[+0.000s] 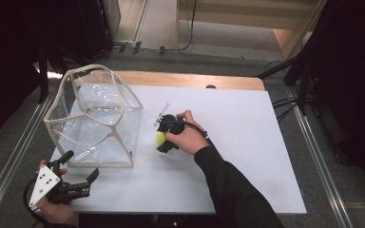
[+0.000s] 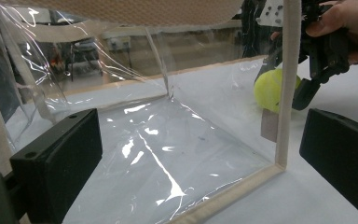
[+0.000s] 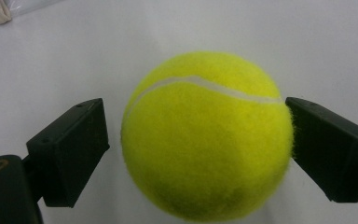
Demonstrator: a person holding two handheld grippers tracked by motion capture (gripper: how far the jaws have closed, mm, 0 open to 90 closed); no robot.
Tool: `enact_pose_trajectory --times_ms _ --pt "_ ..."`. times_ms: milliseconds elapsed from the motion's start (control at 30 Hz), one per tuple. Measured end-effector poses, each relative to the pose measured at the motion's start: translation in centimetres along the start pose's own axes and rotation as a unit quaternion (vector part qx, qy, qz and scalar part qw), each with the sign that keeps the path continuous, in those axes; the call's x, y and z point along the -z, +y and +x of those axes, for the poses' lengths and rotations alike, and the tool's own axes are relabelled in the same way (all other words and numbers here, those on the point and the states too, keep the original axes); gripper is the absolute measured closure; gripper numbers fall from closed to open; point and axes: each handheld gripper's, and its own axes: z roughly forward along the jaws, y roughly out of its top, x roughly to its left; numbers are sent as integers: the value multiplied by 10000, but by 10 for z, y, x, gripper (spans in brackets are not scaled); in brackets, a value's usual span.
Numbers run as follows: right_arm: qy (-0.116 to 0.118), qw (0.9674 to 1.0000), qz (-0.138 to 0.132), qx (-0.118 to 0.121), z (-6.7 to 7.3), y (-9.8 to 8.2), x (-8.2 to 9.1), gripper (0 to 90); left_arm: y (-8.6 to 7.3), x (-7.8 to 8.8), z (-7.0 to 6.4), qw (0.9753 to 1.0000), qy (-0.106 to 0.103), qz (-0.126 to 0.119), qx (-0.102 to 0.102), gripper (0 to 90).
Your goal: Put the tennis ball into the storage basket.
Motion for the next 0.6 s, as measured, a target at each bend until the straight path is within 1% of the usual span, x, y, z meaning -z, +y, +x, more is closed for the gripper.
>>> enact_pose_trajectory --times_ms 67,167,333,367,467,533,600 --pt "-23 10000 -6 -20 0 0 0 101 0 0 0 10000 -5 3 -1 0" --pt "-86 10000 -7 -48 -1 0 -1 107 0 0 0 10000 -5 3 2 0" --pt "-50 9999 -11 -98 0 0 -1 111 0 0 0 10000 5 -8 3 0" --pt "-65 10000 -2 -24 -1 0 -2 113 0 0 0 10000 6 -8 4 0" --pt "-62 10000 15 -58 -1 0 -3 114 0 0 0 10000 -1 -6 4 0" --pt "-68 10000 46 0 -1 1 -4 126 0 0 0 10000 -5 -3 6 0" --pt "-57 10000 49 -13 -1 1 -4 132 0 0 0 10000 -3 -10 6 0"
